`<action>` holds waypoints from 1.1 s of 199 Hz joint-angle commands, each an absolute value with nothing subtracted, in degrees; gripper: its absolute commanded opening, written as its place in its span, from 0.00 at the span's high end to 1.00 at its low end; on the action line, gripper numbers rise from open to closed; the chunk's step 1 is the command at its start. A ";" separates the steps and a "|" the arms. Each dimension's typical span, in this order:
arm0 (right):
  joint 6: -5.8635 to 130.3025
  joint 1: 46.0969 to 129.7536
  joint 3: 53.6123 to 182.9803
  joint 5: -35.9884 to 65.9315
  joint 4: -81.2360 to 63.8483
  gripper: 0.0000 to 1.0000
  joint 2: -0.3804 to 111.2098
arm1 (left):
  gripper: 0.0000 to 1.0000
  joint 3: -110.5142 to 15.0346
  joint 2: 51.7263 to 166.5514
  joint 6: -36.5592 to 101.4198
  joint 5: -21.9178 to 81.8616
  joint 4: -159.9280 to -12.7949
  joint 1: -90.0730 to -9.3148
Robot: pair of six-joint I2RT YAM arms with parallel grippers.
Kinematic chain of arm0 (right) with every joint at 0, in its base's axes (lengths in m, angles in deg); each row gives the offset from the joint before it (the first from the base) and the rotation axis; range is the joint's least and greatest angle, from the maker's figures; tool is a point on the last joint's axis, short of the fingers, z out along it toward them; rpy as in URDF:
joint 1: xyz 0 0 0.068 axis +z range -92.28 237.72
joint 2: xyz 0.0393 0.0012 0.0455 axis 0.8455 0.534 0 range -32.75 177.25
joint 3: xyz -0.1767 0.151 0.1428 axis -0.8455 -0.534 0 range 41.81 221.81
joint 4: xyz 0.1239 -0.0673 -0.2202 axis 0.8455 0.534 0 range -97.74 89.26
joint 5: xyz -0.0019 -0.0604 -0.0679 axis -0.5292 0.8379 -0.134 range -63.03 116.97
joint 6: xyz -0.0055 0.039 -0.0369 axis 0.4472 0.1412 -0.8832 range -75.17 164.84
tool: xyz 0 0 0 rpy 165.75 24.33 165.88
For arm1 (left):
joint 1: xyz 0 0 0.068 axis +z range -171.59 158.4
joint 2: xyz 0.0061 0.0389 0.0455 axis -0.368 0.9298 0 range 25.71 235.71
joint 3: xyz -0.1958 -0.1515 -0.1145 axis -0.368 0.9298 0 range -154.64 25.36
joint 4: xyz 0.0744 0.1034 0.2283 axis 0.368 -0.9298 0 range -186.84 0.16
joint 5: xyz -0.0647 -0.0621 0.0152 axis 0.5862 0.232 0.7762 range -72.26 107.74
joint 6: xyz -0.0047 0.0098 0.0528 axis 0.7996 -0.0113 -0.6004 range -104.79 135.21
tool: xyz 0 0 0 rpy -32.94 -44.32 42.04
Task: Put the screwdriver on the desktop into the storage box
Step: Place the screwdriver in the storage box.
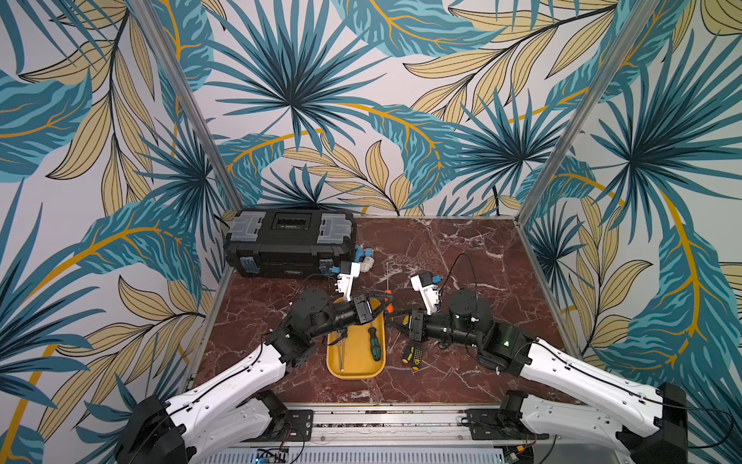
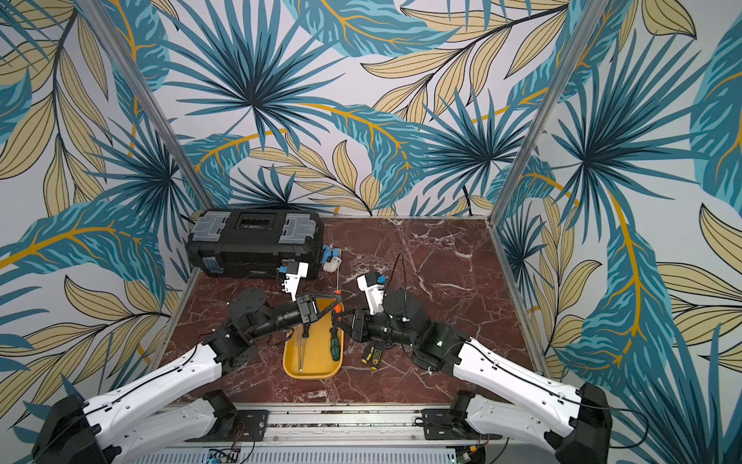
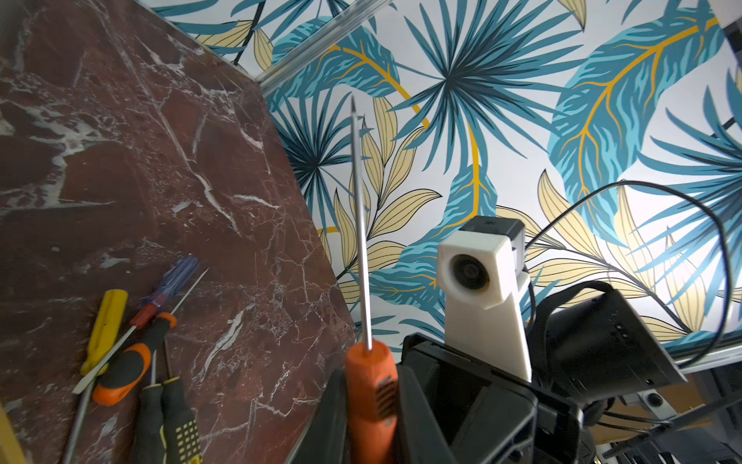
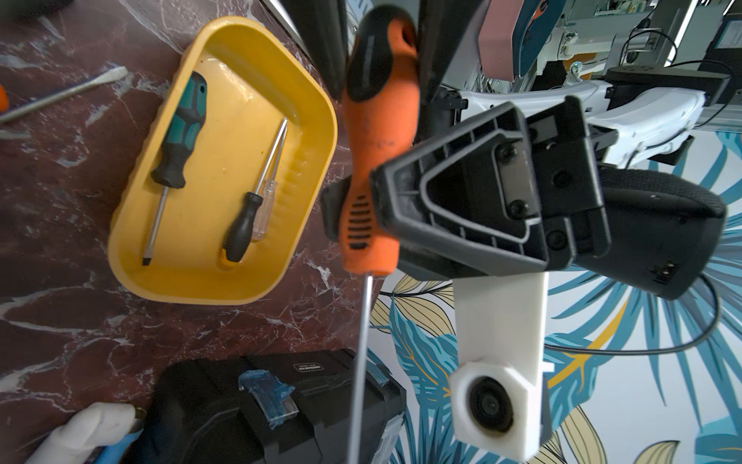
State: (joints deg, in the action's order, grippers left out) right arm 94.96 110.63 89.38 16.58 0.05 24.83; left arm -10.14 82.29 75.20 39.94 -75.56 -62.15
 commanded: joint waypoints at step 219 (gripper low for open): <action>94.54 98.08 100.51 38.14 35.40 0.41 48.92 | 0.50 -16.18 99.14 58.73 17.85 -114.64 -66.35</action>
State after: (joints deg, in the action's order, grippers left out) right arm 93.78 101.16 99.69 38.92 33.91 46.56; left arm -15.91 101.32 59.15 18.87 -115.08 -66.28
